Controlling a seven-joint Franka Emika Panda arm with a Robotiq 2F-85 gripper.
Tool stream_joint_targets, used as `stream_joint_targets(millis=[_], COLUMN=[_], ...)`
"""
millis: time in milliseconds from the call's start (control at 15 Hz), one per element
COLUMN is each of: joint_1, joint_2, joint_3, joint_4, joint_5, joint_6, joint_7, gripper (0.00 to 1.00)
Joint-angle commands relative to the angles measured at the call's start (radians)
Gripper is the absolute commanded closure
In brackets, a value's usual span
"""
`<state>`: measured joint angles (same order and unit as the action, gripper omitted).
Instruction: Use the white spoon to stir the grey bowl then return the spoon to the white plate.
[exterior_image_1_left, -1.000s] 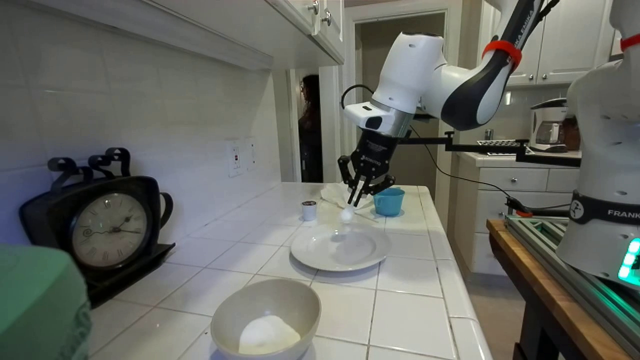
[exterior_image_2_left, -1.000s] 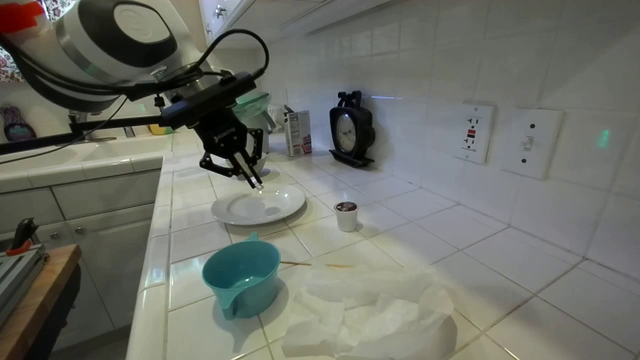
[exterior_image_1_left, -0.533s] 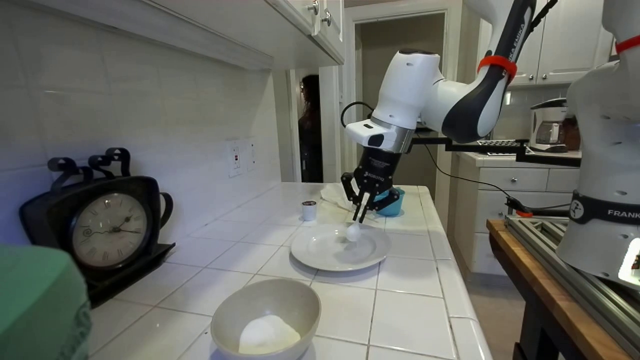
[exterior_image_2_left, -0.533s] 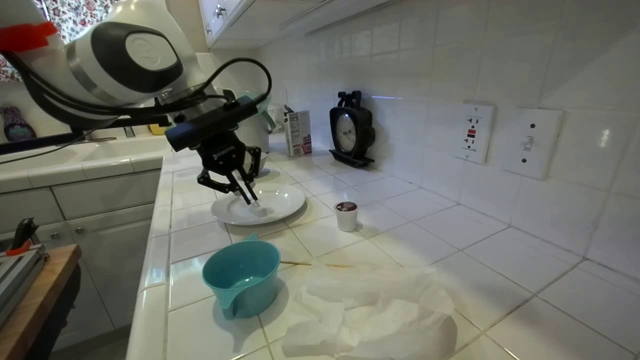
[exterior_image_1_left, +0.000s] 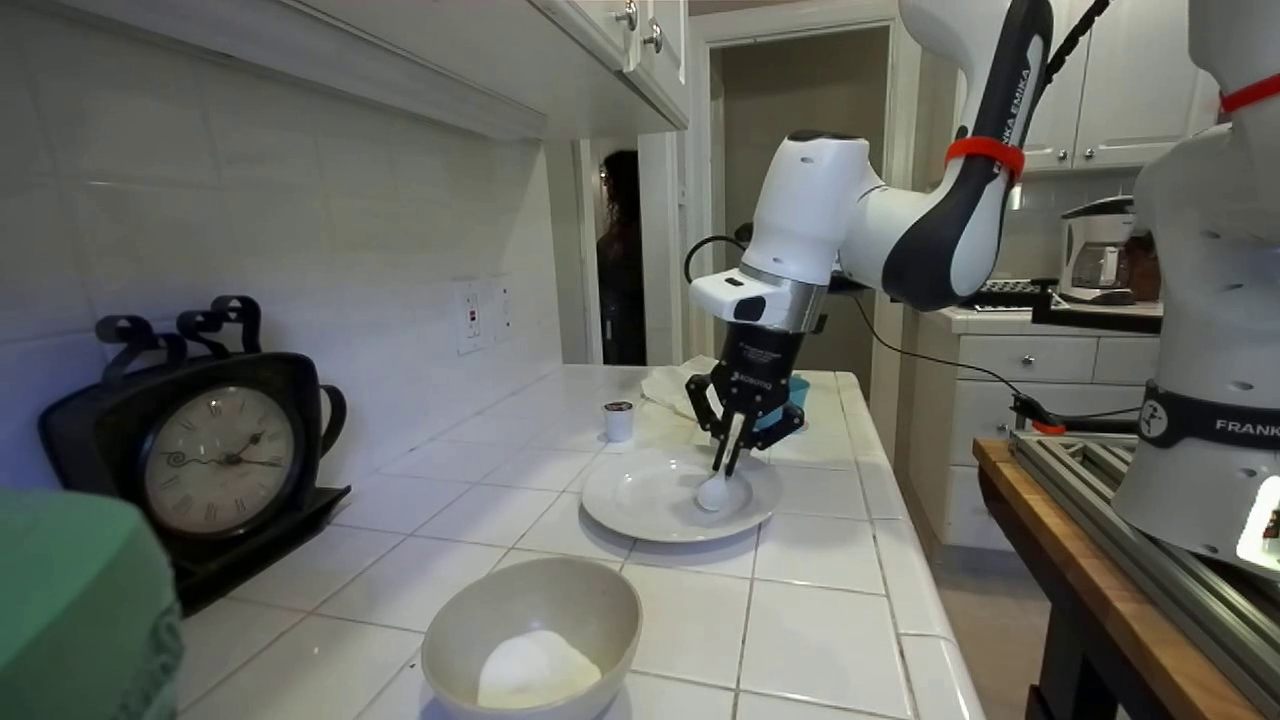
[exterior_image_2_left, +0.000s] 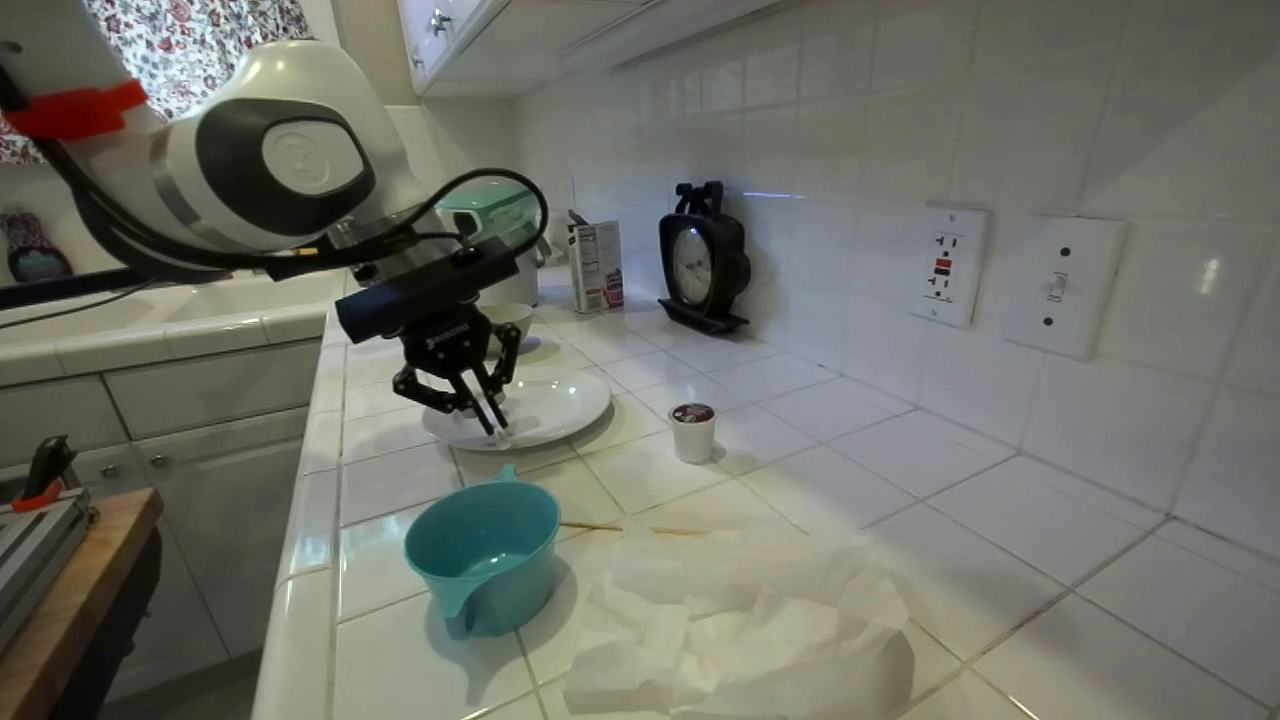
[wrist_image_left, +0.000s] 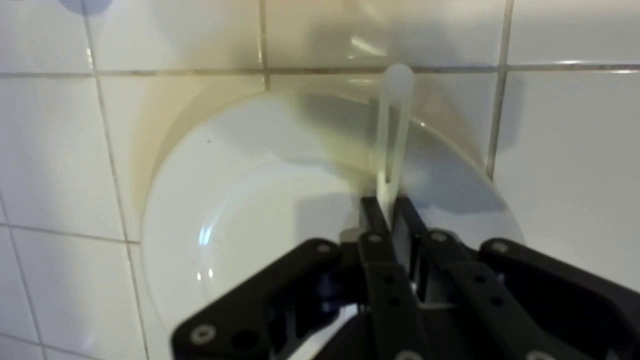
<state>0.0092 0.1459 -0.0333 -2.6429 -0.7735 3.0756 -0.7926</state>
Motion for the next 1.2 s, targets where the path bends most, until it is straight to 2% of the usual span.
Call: stream_joint_targets(millis=[0,67,133,200,467,667,733,933,1067,1133], joint_1=[-0.028,-0.031,-0.032,-0.036,-0.059,-0.073,-0.064,-0.032,0.004,0.050], joint_2=[0.008,0.008,0.002,-0.004,-0.040,-0.099,-0.138,-0.238,-0.306,-0.340], joint_3=[0.030,0.035,0.037,0.042,0.082,0.142,0.153,0.191,0.184,0.139], joint_4=[0.001,0.000,0.000,-0.002,-0.019,-0.041,-0.044,-0.034,-0.004,0.016], joint_5=[0.046,0.049,0.043,0.045,0.090,0.191,0.224,0.433,0.591,0.614], joint_6=[0.022,0.021,0.017,0.012,-0.011,-0.053,-0.093,-0.243,-0.395,-0.479], joint_7=[-0.064,-0.068,-0.068,-0.073,-0.129,-0.174,-0.165,-0.194,-0.233,-0.217], gripper=[0.97,0.65,0.64,0.57,0.27,0.06,0.01,0.00,0.00,0.00])
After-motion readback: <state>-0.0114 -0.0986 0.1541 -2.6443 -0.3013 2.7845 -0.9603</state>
